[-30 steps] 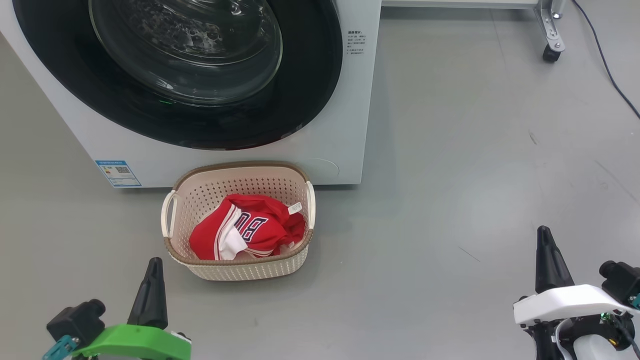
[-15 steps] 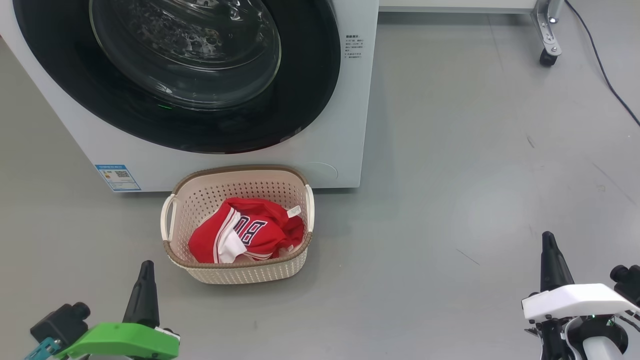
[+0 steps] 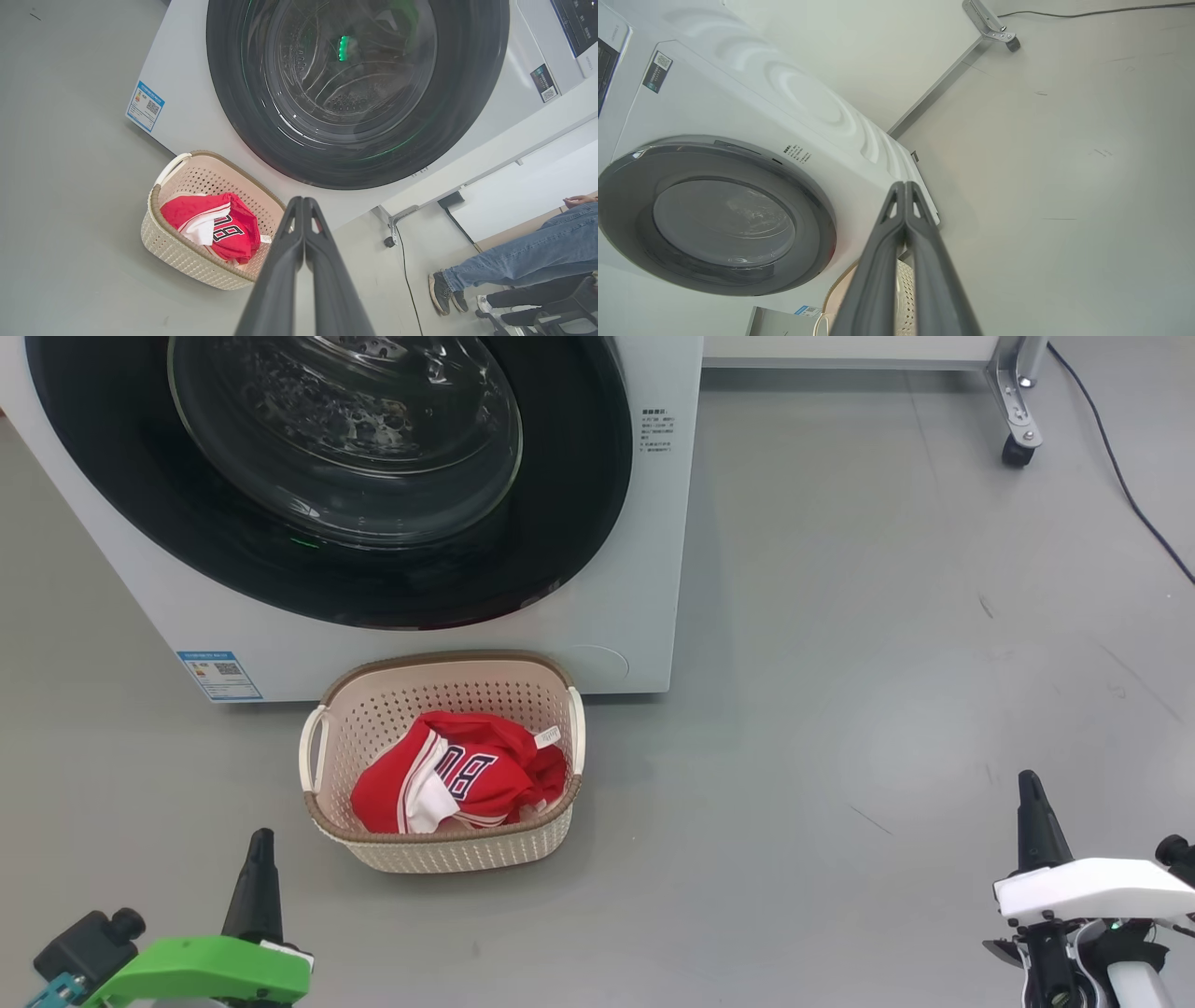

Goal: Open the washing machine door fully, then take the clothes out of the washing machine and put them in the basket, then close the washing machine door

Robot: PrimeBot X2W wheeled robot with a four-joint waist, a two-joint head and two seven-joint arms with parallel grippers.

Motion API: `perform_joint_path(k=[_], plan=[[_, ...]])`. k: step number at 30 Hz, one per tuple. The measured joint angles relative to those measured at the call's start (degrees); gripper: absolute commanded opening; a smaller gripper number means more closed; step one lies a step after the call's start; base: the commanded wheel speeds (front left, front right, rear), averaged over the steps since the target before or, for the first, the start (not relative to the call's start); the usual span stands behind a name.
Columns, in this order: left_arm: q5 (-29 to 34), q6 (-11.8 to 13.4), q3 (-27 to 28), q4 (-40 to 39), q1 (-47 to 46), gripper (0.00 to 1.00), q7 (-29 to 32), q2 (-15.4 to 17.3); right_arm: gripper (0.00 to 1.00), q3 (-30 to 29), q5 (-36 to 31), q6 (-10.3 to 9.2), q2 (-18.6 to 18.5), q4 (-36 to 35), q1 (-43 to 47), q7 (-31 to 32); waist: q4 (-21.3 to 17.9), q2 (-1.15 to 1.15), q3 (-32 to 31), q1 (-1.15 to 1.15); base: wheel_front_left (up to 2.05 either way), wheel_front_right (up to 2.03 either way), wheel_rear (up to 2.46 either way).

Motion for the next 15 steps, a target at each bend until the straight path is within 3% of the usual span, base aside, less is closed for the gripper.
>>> perform_joint_path(k=[15], plan=[[-9.3, 0.0, 1.5, 0.5, -0.6, 0.00, 2.5, 0.2, 0.00, -1.5, 9.4, 0.01, 0.1, 0.7, -0.4, 2.8, -0.2, 0.00, -0.6, 0.00, 0.00, 0.00, 0.00]])
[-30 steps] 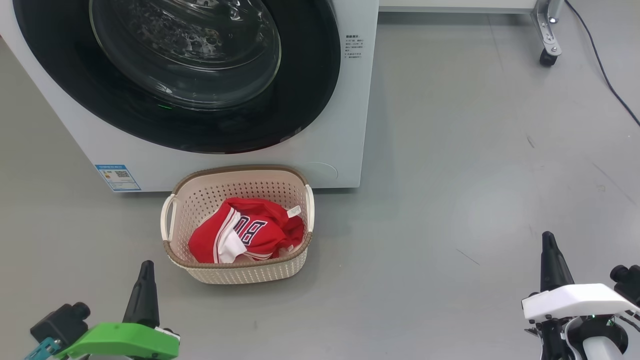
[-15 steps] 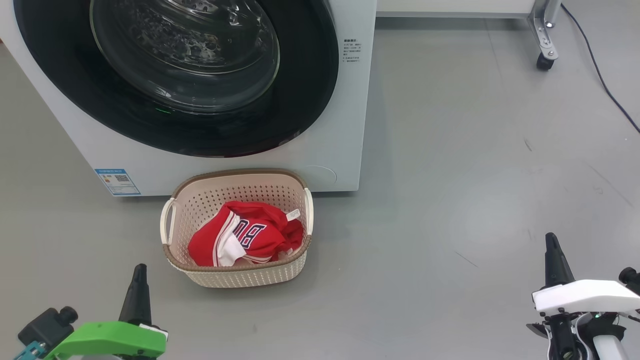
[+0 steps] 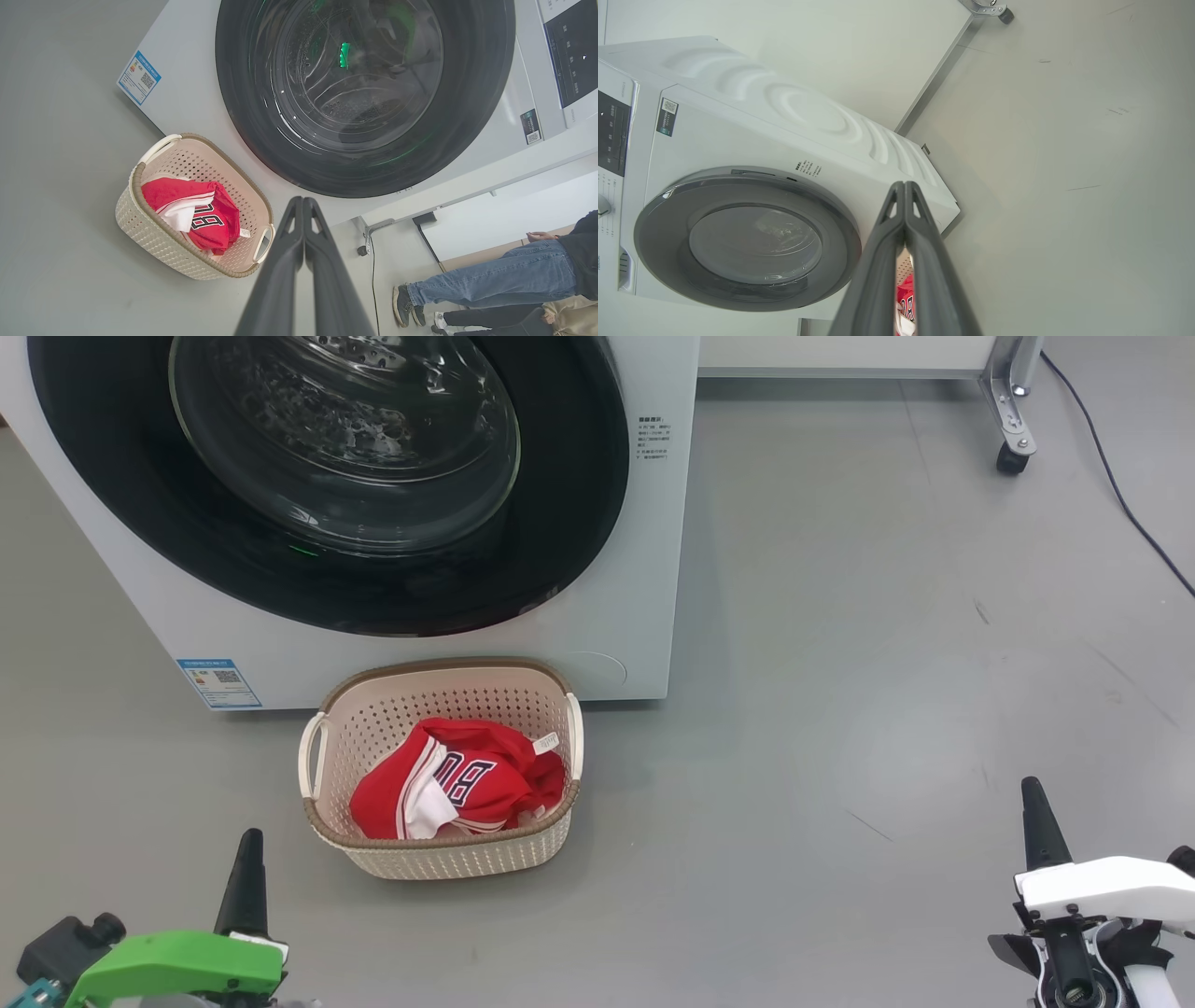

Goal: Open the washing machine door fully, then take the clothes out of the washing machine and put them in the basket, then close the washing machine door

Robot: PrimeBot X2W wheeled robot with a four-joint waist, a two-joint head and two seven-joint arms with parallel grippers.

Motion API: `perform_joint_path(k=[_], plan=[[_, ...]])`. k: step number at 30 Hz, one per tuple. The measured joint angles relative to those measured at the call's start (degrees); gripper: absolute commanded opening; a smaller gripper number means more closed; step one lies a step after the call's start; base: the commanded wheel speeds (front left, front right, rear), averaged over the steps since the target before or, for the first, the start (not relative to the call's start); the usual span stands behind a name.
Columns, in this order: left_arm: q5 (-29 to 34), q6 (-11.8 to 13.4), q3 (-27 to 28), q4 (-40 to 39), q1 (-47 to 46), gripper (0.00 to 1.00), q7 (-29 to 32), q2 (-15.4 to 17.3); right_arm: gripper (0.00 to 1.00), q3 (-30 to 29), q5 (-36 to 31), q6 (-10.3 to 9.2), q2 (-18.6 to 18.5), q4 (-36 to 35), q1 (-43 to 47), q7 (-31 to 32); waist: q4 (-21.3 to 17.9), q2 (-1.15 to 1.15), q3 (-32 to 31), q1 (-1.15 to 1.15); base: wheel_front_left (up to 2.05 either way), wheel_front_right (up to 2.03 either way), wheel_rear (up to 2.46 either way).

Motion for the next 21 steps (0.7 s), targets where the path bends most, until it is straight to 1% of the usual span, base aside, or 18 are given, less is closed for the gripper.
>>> perform_joint_path(k=[21], plan=[[-12.6, 0.0, 2.0, 0.8, -1.1, 0.00, 4.0, 0.2, 0.00, -2.1, 14.1, 0.07, 0.4, 1.0, -1.2, 4.0, -0.3, 0.00, -1.0, 0.00, 0.00, 0.00, 0.00]])
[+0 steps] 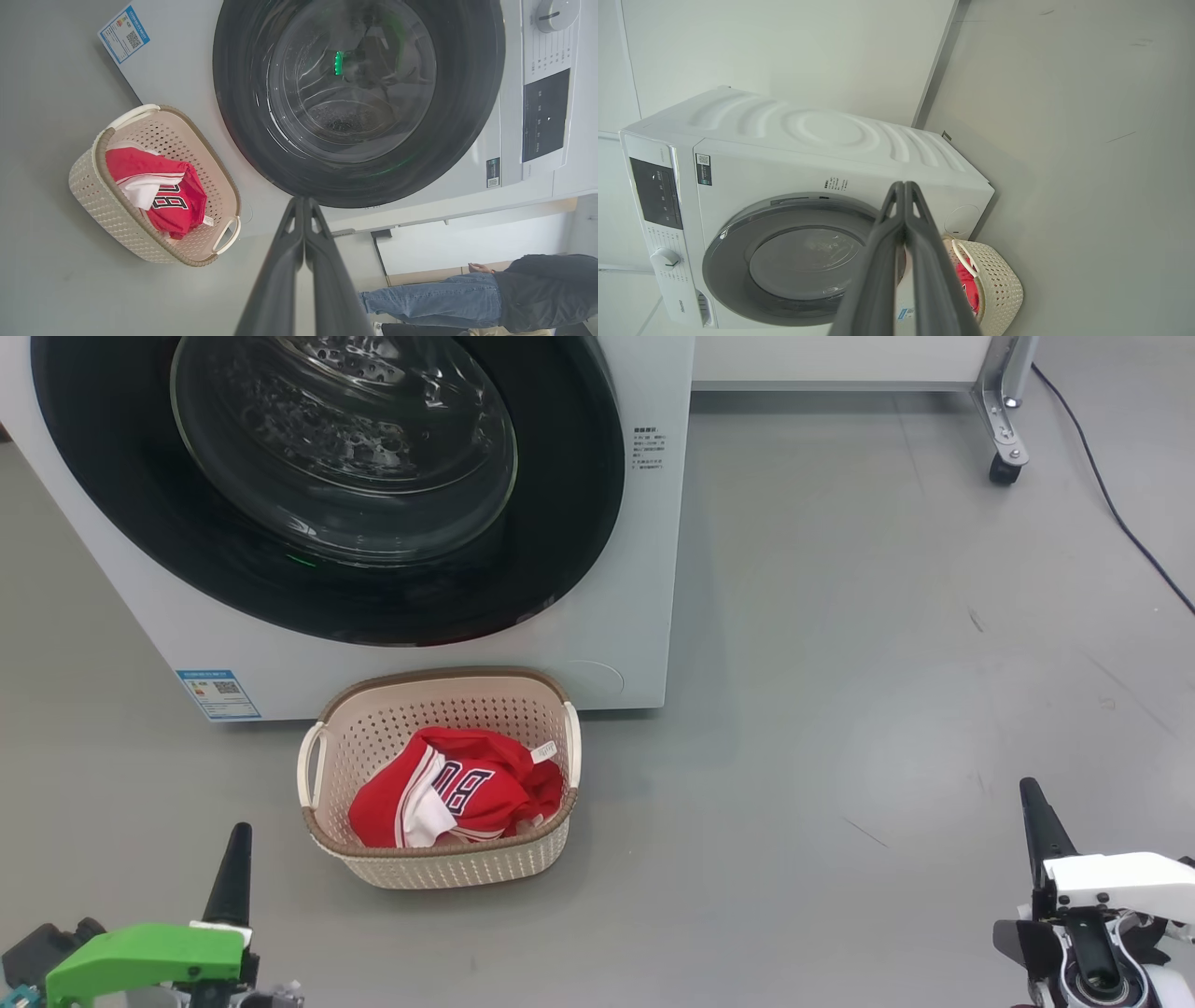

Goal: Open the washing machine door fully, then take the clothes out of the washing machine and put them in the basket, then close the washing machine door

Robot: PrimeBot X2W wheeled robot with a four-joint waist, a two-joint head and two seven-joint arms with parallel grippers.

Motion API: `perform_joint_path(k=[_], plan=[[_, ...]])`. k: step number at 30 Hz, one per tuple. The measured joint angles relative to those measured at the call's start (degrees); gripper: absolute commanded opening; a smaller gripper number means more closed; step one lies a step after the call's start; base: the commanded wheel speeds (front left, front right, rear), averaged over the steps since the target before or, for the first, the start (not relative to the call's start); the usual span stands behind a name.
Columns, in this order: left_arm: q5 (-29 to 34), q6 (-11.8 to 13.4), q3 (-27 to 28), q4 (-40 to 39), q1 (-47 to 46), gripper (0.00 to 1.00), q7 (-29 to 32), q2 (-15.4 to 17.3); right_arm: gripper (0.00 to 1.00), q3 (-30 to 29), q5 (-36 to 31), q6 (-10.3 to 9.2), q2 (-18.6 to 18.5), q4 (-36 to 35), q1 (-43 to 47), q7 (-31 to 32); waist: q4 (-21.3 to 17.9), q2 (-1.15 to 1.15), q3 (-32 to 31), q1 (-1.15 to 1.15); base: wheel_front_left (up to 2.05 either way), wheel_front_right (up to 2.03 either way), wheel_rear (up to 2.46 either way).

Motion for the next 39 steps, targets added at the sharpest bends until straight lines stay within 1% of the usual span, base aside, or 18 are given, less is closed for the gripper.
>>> perform_joint_path(k=[15, 19, 39], plan=[[-9.6, 0.0, 1.5, 0.7, -0.9, 0.00, 2.8, 0.2, 0.00, -1.5, 10.1, 0.03, 0.3, 0.6, -1.1, 2.9, -0.2, 0.00, -0.7, 0.00, 0.00, 0.00, 0.00], [-11.9, 0.0, 1.8, 0.8, -1.3, 0.00, 3.0, 0.2, 0.00, -1.8, 12.3, 0.48, 0.4, 0.8, -1.1, 3.4, -0.3, 0.00, -0.8, 0.00, 0.00, 0.00, 0.00], [-11.9, 0.0, 1.9, 0.9, -1.6, 0.00, 3.4, 0.3, 0.00, -1.8, 12.3, 0.49, 0.4, 0.8, -1.1, 3.5, -0.3, 0.00, -0.8, 0.00, 0.00, 0.00, 0.00]])
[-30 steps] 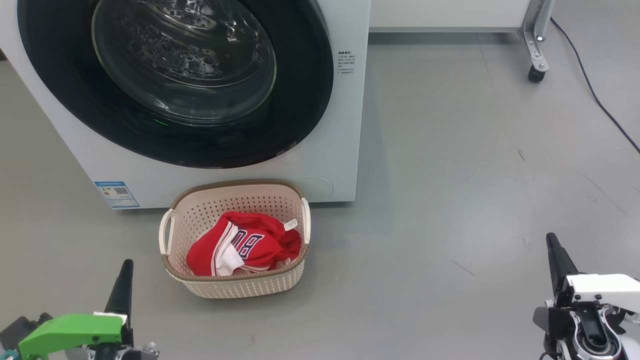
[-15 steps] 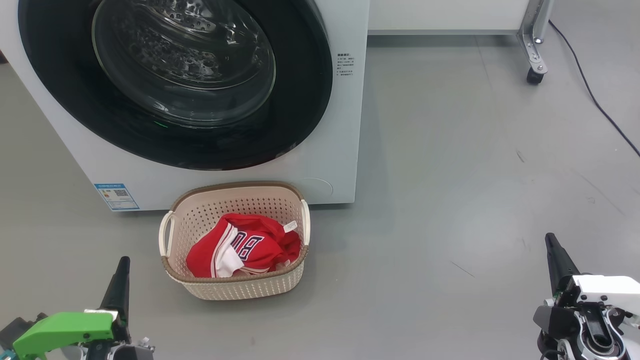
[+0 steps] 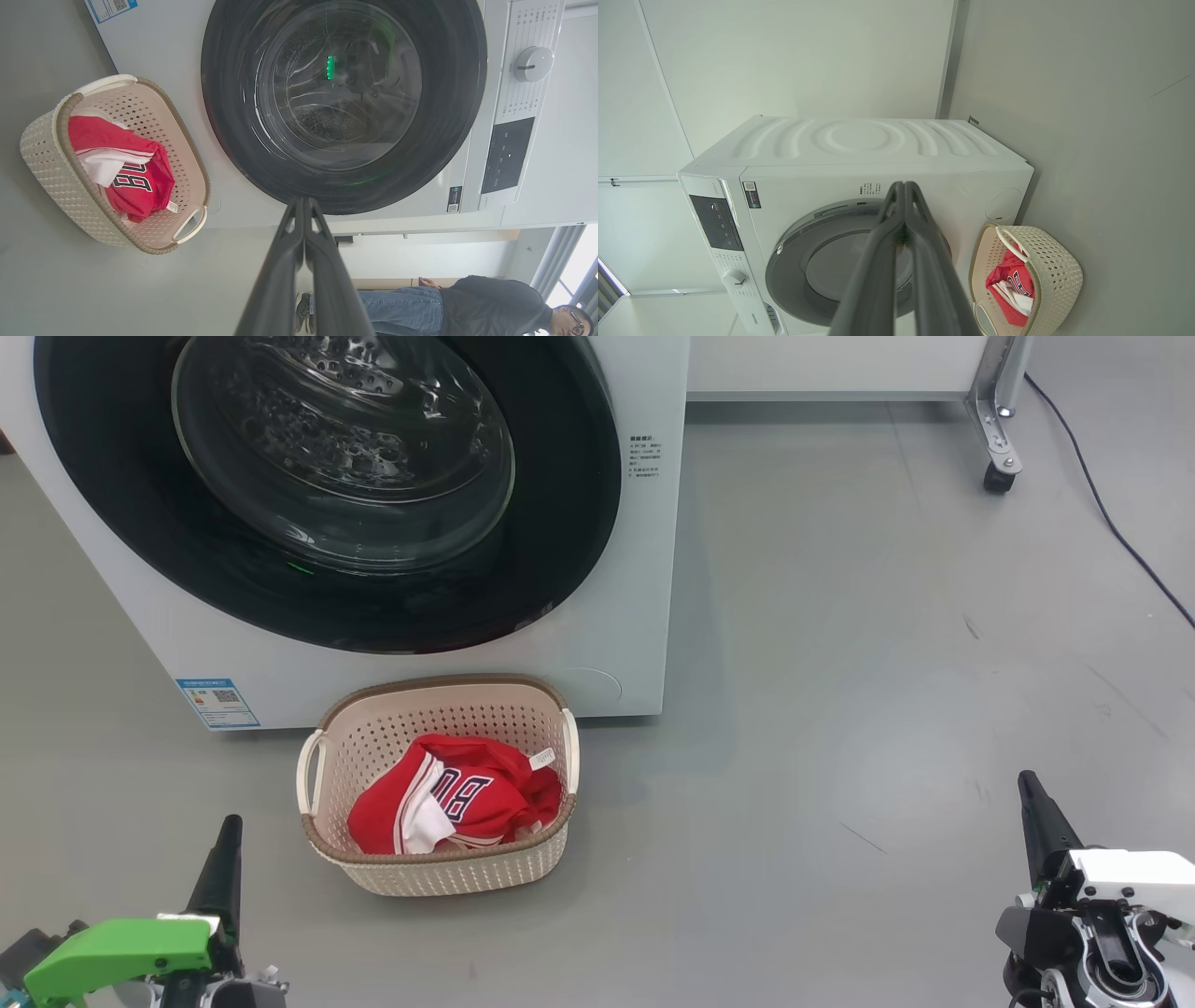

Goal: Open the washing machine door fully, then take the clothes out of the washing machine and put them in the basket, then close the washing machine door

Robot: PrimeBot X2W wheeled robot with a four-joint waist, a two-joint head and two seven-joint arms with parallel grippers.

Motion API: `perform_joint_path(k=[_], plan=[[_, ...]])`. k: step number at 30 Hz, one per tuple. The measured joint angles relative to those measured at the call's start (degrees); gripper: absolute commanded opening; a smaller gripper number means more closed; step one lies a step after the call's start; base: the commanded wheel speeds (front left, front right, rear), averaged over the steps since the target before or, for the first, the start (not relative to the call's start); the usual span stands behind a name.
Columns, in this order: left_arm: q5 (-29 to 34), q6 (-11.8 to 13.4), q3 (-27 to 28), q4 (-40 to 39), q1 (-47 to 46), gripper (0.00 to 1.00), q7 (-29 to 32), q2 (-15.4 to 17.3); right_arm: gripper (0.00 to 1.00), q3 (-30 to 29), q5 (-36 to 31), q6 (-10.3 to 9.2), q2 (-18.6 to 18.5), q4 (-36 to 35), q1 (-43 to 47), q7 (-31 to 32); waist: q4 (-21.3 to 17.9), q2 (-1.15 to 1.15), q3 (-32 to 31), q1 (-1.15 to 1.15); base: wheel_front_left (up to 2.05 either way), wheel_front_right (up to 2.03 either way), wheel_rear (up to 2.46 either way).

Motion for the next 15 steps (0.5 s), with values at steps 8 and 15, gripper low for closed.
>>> perform_joint_path(k=[8, 15], plan=[[0.0, 0.0, 0.0, 0.0, 0.0, 0.00, 0.0, 0.0, 0.00, 0.0, 0.0, 0.00, 0.0, 0.0, 0.0, 0.0, 0.0, 0.00, 0.0, 0.00, 0.00, 0.00, 0.00], [0.0, 0.0, 0.1, 0.1, -0.1, 0.00, 0.0, 0.0, 0.00, 0.0, 0.0, 0.00, 0.0, 0.0, 0.0, 0.0, 0.0, 0.00, 0.0, 0.00, 0.00, 0.00, 0.00]])
